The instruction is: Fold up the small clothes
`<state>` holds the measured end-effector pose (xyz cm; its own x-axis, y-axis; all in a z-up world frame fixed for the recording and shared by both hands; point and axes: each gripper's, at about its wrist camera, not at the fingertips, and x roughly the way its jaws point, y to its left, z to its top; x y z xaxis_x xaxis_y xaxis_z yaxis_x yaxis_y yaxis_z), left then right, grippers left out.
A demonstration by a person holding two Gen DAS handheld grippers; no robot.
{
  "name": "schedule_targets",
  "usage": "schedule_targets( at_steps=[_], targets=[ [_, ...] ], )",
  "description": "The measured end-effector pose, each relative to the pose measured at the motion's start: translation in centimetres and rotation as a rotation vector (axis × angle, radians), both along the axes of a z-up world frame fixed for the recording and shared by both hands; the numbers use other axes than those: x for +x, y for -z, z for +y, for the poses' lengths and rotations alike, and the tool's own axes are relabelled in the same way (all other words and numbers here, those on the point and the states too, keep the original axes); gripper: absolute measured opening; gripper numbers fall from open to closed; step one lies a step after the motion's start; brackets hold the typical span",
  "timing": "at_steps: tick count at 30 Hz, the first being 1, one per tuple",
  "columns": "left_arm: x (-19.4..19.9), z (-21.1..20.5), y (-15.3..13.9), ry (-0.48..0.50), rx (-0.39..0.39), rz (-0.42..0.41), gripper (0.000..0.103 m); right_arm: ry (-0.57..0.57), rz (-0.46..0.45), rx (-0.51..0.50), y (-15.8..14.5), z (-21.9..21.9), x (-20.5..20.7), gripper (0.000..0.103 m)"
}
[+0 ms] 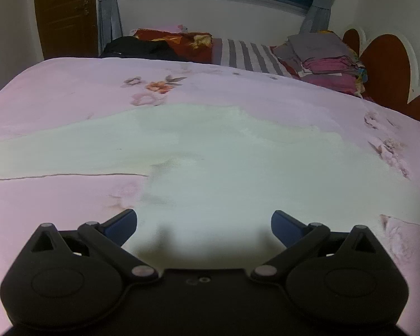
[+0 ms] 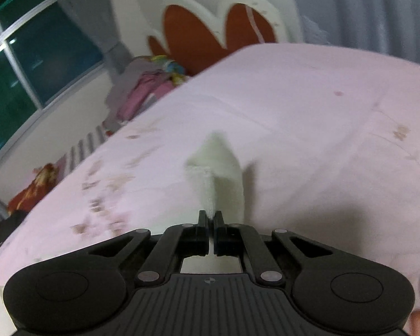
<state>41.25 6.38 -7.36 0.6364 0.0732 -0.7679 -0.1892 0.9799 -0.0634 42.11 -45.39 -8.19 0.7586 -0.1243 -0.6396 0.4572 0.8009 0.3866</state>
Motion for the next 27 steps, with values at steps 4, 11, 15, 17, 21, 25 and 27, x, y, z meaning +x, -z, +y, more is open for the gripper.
schedule_targets(
  at_steps=[4, 11, 15, 17, 21, 25, 27],
  targets=[
    [-0.5, 3.0, 0.5, -0.017, 0.027, -0.003, 0.099, -0.102, -0.017, -0.023, -2.1, 6.5, 0.7, 0.002],
    [-2.5, 8.7, 1.1, -0.046, -0.014, -0.009, 0.1, -0.377, -0.025, -0.084, -3.4, 21.1, 3.5, 0.002],
    [-3.7, 12.1, 1.3, -0.069, -0.033, -0.005, 0.1, -0.516, -0.003, -0.127, -1.9, 28.8, 4.4, 0.002],
    [-4.3, 13.3, 1.3, -0.08, -0.046, -0.004, 0.1, -0.574, 0.007, -0.148, -1.1, 31.8, 5.1, 0.002],
    [-4.9, 15.4, 1.5, -0.091, -0.071, 0.001, 0.099, -0.677, 0.025, -0.174, 0.7, 37.4, 5.8, 0.002],
    [-4.7, 16.2, 1.8, -0.093, -0.081, 0.007, 0.099, -0.734, 0.05, -0.167, 2.6, 40.6, 7.3, 0.002],
    [-4.2, 16.1, 2.0, -0.086, -0.087, 0.009, 0.099, -0.755, 0.083, -0.165, 3.4, 41.3, 8.0, 0.002]
  ],
)
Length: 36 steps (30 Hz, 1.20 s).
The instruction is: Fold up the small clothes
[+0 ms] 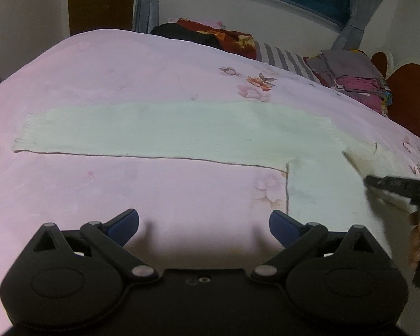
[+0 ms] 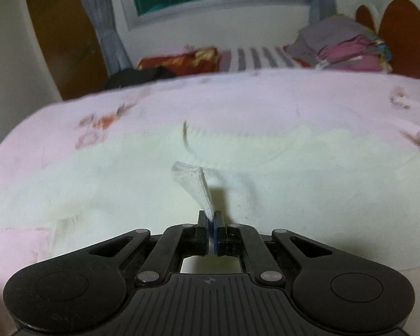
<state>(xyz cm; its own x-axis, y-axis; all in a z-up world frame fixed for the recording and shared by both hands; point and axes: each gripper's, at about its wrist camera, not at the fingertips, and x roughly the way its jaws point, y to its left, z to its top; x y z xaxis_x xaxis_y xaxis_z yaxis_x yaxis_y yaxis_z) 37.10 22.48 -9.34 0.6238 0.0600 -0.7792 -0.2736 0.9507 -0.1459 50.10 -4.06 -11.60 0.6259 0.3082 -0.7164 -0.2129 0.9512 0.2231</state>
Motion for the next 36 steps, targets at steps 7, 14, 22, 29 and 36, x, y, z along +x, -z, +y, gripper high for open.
schedule_targets(
  at_steps=[7, 14, 22, 29, 36],
  targets=[
    [3.3, -3.4, 0.3, 0.075, -0.014, -0.017, 0.099, -0.048, -0.108, -0.064, -0.3, 0.1, -2.3, 0.071],
    [9.1, -10.1, 1.4, 0.217, -0.168, -0.042, 0.074, 0.072, -0.036, 0.002, -0.2, -6.3, -4.7, 0.04],
    [16.0, -14.5, 5.4, 0.259, -0.399, 0.012, 0.032, 0.198, 0.017, 0.017, -0.3, -13.9, -6.7, 0.039],
    [17.5, -15.8, 5.3, 0.3, -0.386, -0.049, 0.003, 0.263, 0.037, 0.06, -0.3, -16.4, -6.7, 0.034],
    [15.5, -10.8, 2.9, 0.258, -0.31, -0.108, 0.003, 0.263, 0.033, 0.054, 0.0, -16.5, -5.9, 0.034]
  ],
)
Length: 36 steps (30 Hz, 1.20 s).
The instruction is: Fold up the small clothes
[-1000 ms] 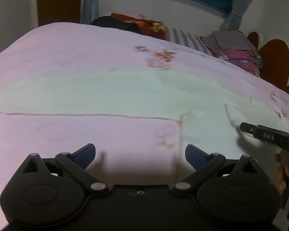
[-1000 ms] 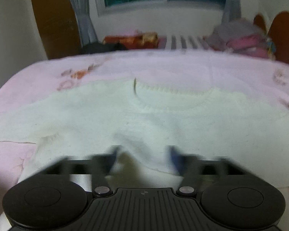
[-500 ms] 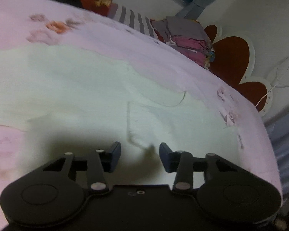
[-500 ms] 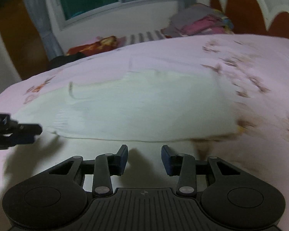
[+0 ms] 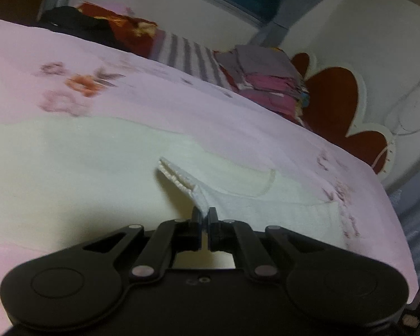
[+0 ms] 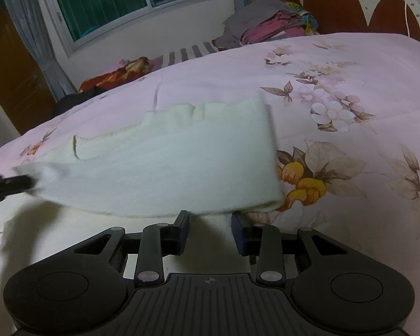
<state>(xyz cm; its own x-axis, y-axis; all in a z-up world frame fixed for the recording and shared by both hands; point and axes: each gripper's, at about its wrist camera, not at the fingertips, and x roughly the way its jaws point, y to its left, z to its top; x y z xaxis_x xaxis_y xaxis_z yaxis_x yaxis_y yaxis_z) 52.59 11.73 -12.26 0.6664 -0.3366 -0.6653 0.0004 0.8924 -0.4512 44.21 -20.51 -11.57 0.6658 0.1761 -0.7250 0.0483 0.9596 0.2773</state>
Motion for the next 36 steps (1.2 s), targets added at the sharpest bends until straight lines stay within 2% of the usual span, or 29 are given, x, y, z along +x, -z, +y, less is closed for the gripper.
schedule_targets(
  at_steps=[4, 13, 19, 26, 27, 28, 30, 32, 34, 35, 36],
  targets=[
    [-0.3, 1.7, 0.2, -0.023, 0.019, 0.007, 0.003, -0.003, 0.003, -0.016, 0.1, 0.3, 0.2, 0.034],
    [-1.2, 3.4, 1.0, -0.076, 0.008, 0.011, 0.003, -0.011, 0.008, -0.04, 0.0, 0.4, 0.2, 0.034],
    [-0.7, 4.3, 1.6, -0.067, 0.013, 0.034, 0.003, -0.028, 0.009, -0.041, -0.4, 0.3, -0.1, 0.034],
    [-0.7, 4.4, 2.6, -0.068, 0.011, 0.044, 0.003, -0.052, -0.064, -0.043, -2.8, 0.5, -1.1, 0.034],
    [-0.8, 4.4, 2.7, -0.069, 0.012, 0.044, 0.003, -0.048, -0.059, -0.05, -2.7, 0.5, -0.7, 0.032],
    [-0.8, 4.4, 2.7, -0.069, 0.015, 0.041, 0.003, -0.044, -0.043, -0.057, -2.3, 0.5, -0.2, 0.018],
    [-0.7, 4.3, 3.0, -0.064, 0.025, 0.043, 0.003, -0.028, 0.029, -0.076, -0.8, 0.4, 1.1, 0.009],
    [-0.8, 4.3, 3.1, -0.057, 0.031, 0.048, 0.007, -0.024, 0.032, -0.071, -0.2, 0.2, 1.4, 0.009],
    [-1.1, 4.8, 2.9, -0.079, 0.047, 0.049, 0.021, -0.029, 0.033, -0.075, -0.6, 0.1, 1.4, 0.01],
    [-1.5, 5.3, 2.5, -0.098, 0.049, 0.037, 0.022, -0.026, 0.027, -0.071, -0.9, 0.0, 1.3, 0.01],
    [-2.1, 5.8, 1.8, -0.124, 0.078, 0.011, 0.029, -0.02, 0.011, -0.069, -1.2, -0.2, 1.0, 0.01]
  ],
)
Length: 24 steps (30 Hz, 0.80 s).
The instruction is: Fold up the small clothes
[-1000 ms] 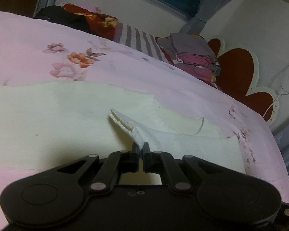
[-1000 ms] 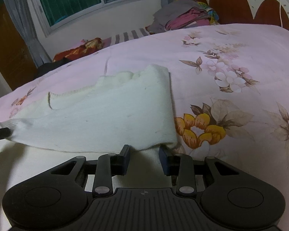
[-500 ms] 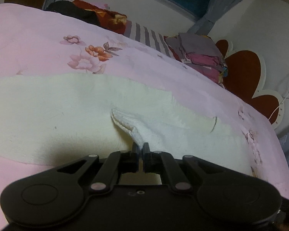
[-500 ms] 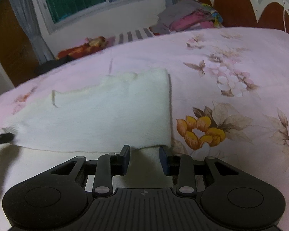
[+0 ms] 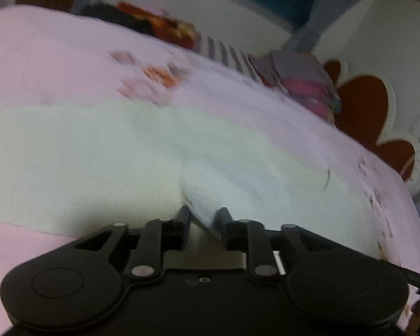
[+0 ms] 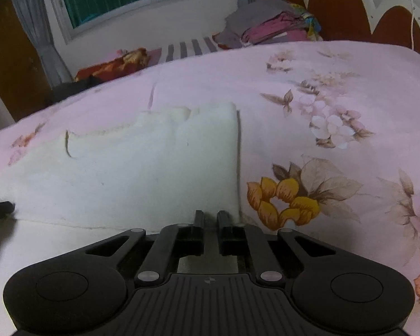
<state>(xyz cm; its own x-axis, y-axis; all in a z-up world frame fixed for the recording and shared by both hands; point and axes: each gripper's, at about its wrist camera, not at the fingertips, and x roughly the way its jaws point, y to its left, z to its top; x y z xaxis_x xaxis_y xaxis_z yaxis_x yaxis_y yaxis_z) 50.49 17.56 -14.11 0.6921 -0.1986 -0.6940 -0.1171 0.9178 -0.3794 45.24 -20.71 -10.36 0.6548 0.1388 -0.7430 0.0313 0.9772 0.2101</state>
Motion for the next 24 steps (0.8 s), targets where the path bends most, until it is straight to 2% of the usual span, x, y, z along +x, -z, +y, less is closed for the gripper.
schedule_targets(
  at_steps=[1, 3, 5, 8, 12, 15, 17, 21, 24],
  targets=[
    [-0.4, 0.1, -0.5, -0.011, 0.043, -0.021, 0.037, 0.004, -0.02, -0.001, -0.4, -0.1, -0.2, 0.01],
    [-0.4, -0.6, -1.4, 0.019, 0.109, -0.059, 0.042, 0.008, -0.055, 0.009, -0.9, -0.1, -0.1, 0.01],
    [0.6, -2.0, -1.6, 0.085, 0.109, -0.056, 0.043, -0.011, -0.067, 0.038, -1.0, 0.7, 1.0, 0.01],
    [2.4, -5.5, -0.9, 0.184, 0.153, -0.065, 0.044, -0.106, -0.072, 0.053, -0.9, 4.4, 3.3, 0.01],
    [3.9, -7.4, 0.3, 0.198, 0.191, -0.05, 0.044, -0.259, -0.061, 0.05, 0.3, 9.2, 5.4, 0.01],
    [4.0, -6.7, 0.6, 0.18, 0.205, -0.054, 0.044, -0.334, -0.054, 0.028, 1.2, 10.2, 6.5, 0.01],
    [3.9, -5.5, 0.7, 0.162, 0.208, -0.053, 0.044, -0.284, -0.063, 0.004, 1.3, 8.4, 7.5, 0.01],
    [4.2, -3.8, 0.5, 0.142, 0.198, -0.047, 0.043, 0.0, -0.039, -0.06, 1.3, 1.3, 11.2, 0.009],
    [4.3, -3.9, 0.5, 0.149, 0.208, -0.048, 0.044, 0.032, -0.013, -0.029, 1.5, -1.3, 13.4, 0.009]
  ],
)
